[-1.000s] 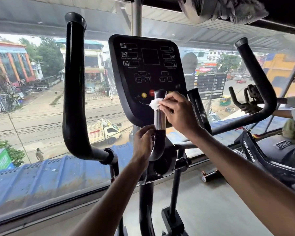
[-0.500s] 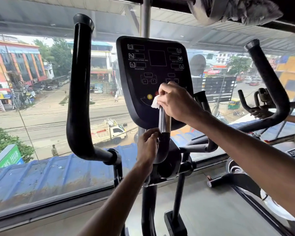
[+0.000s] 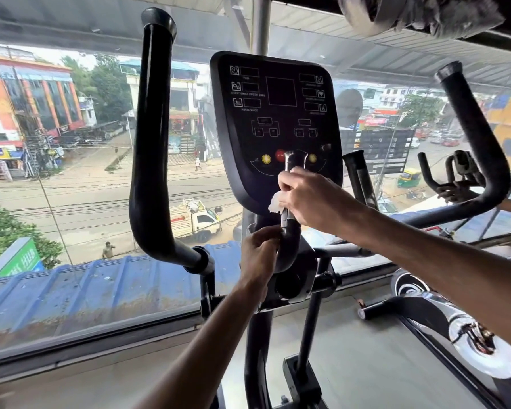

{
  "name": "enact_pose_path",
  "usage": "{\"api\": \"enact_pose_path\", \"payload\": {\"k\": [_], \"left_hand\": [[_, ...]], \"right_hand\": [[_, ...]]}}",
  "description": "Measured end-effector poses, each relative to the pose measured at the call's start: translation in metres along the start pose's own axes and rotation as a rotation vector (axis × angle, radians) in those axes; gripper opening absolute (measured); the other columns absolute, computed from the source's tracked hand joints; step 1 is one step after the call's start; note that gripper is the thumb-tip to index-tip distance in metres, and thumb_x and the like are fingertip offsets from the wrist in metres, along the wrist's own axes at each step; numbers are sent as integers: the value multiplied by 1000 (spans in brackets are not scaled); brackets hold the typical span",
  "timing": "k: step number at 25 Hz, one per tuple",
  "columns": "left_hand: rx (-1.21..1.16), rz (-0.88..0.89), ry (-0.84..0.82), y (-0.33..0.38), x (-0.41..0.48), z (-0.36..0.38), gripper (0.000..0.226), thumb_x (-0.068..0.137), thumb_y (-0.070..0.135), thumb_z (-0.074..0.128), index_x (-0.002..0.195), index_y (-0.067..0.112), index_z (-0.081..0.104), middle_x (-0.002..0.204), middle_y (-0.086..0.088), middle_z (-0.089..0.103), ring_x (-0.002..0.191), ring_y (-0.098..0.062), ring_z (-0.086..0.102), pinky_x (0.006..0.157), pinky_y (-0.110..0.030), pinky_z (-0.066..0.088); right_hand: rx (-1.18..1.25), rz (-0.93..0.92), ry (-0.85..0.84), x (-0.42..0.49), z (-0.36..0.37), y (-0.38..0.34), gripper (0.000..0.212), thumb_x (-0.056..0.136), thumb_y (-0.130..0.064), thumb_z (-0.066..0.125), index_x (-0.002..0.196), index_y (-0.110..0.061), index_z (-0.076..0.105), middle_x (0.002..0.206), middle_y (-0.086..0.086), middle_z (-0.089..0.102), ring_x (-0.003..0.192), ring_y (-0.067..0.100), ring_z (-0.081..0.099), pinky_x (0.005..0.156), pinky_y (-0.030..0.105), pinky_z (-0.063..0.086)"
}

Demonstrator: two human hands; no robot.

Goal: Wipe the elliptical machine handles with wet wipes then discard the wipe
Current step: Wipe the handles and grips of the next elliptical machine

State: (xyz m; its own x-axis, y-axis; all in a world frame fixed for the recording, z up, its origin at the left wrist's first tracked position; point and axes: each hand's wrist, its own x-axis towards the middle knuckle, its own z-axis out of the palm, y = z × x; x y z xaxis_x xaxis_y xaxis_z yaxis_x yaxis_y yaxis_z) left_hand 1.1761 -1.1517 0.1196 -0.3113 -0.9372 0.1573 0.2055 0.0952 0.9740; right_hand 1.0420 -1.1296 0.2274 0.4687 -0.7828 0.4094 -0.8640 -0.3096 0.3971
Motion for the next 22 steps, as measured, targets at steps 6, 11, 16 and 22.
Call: {"api": "enact_pose_path", "payload": {"k": [6, 11, 16, 22], "left_hand": [[-12, 2, 5, -3, 4, 0, 21, 99, 12, 56, 93, 7, 76, 73, 8, 66, 65, 1, 57, 66, -14, 44], [9, 13, 29, 2, 9, 4, 23, 100, 19, 58, 104, 12, 79, 79, 9, 70, 69, -3, 58, 69, -21, 43], [30, -2, 6, 4, 12, 3, 21, 99, 11, 58, 99, 14, 79, 70, 16, 70, 61, 4, 59, 64, -19, 43], [6, -7, 2, 6, 15, 2, 29, 96, -3, 49, 99, 7, 76, 86, -4, 71, 77, -15, 62, 64, -15, 48]], "right_hand": [[106, 36, 237, -37, 25, -1, 10, 93, -16, 75, 97, -8, 78, 98, 2, 61, 91, 14, 53, 83, 23, 54], [60, 182, 467, -27, 28, 17, 17, 95, -14, 73, 108, -6, 79, 99, 8, 66, 88, 25, 61, 81, 29, 52], [231, 411, 700, -4, 29, 37, 16, 95, -12, 70, 106, -4, 79, 96, 11, 68, 83, 27, 67, 74, 37, 56], [246, 395, 680, -16, 40, 22, 16, 96, -12, 68, 105, -4, 79, 98, 9, 69, 86, 24, 68, 77, 35, 57]]}}
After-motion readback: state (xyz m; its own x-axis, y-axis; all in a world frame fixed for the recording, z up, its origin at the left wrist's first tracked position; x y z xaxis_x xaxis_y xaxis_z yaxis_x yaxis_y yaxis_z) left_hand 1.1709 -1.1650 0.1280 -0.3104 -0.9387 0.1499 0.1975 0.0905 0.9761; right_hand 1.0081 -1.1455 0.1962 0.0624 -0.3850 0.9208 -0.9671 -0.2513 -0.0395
